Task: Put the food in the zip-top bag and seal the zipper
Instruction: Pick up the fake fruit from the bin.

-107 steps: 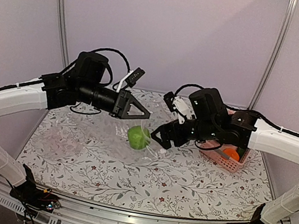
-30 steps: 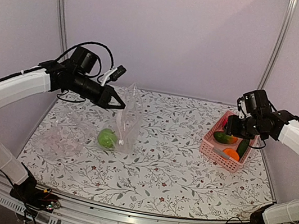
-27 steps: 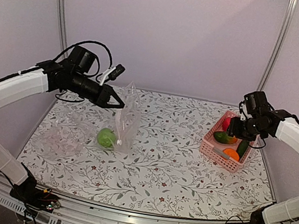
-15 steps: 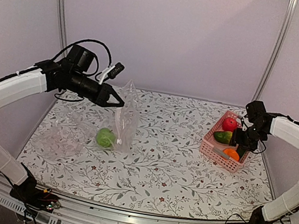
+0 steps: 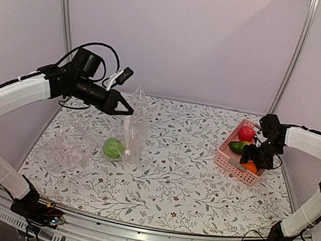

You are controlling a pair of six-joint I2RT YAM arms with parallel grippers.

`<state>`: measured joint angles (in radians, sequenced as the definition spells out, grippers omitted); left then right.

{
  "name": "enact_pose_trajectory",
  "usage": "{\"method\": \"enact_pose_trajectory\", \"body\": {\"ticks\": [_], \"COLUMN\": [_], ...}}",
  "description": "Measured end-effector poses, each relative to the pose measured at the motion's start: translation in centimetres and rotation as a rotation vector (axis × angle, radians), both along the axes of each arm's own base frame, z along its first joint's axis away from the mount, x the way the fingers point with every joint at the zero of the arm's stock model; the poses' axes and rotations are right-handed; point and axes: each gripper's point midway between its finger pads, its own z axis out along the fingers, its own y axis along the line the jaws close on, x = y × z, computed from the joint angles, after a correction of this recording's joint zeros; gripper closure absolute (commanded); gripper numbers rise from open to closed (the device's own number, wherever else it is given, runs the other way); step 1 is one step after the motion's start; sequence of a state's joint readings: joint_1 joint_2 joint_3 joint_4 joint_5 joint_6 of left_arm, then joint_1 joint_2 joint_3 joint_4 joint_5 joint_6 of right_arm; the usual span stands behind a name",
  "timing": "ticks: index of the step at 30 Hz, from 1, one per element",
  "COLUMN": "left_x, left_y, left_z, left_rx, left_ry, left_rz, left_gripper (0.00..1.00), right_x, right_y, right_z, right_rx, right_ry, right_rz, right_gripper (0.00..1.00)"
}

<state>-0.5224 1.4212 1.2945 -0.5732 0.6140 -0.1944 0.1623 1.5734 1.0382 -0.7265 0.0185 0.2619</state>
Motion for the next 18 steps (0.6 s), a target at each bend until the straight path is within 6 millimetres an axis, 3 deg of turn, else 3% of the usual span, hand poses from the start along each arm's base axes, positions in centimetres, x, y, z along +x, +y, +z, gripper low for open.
{"method": "enact_pose_trajectory", "body": {"ticks": [18], "left_x": [0.3], "left_y": [-0.3], "left_z": [-0.7], "left_rx": [0.006], "left_ry": [0.016], "left_rz": [-0.003], "left_gripper": [1.00], "right_x": [0.8], "right_y": [0.7], "right_z": [-3.0], "right_rx": [0.027], "right_ry": [0.044], "right_rz": [0.000], "right_gripper": [0.10]}}
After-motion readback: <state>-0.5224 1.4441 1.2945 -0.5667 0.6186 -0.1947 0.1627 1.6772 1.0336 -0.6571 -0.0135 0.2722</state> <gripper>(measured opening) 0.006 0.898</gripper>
